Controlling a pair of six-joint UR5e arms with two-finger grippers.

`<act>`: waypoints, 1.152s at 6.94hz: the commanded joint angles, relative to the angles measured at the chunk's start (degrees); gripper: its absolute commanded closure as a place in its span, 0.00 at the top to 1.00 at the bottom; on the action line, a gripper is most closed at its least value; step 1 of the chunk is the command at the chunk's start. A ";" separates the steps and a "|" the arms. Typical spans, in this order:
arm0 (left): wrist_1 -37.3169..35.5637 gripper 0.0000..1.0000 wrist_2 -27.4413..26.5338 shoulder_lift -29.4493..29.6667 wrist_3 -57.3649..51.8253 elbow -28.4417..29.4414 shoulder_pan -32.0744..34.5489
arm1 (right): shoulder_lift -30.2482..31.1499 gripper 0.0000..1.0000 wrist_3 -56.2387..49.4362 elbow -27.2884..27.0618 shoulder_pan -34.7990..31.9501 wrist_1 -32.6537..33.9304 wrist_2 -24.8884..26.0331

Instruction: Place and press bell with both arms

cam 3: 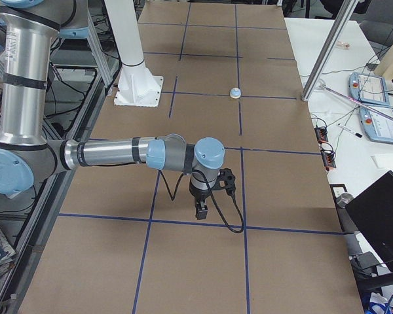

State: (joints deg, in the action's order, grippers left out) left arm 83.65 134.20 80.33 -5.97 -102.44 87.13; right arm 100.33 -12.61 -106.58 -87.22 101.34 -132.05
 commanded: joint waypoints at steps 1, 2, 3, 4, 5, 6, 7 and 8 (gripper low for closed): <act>0.02 1.00 -0.25 -0.08 -0.09 0.23 -0.03 | 0.30 1.00 0.04 -0.21 -0.06 0.00 -0.14; 0.02 1.00 -0.26 0.44 -0.09 0.31 -0.03 | 0.39 1.00 -0.04 -0.21 0.03 0.00 -0.14; 0.02 1.00 -0.26 0.44 -0.01 -0.04 -0.03 | 0.39 1.00 -0.04 -0.29 -0.06 0.00 -0.14; 0.02 1.00 -0.26 0.27 -0.01 -0.04 -0.03 | 0.39 1.00 -0.04 -0.21 0.03 0.00 -0.14; 0.02 1.00 -0.26 0.01 -0.09 -0.13 -0.03 | 0.48 1.00 -0.04 -0.21 0.03 0.00 -0.14; 0.02 1.00 -0.26 -0.17 -0.01 -0.39 0.06 | 0.48 1.00 -0.04 -0.29 -0.06 0.00 -0.14; 0.02 1.00 -0.26 -0.35 -0.01 -0.57 0.06 | 0.57 1.00 0.04 -0.30 -0.06 0.00 -0.23; 0.02 1.00 -0.26 -0.35 -0.01 -0.57 0.15 | 0.57 1.00 0.04 -0.30 -0.06 0.00 -0.23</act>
State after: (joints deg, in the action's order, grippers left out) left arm 83.67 133.94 80.07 -5.98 -102.92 87.20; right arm 100.87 -12.60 -106.86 -87.26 101.34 -132.25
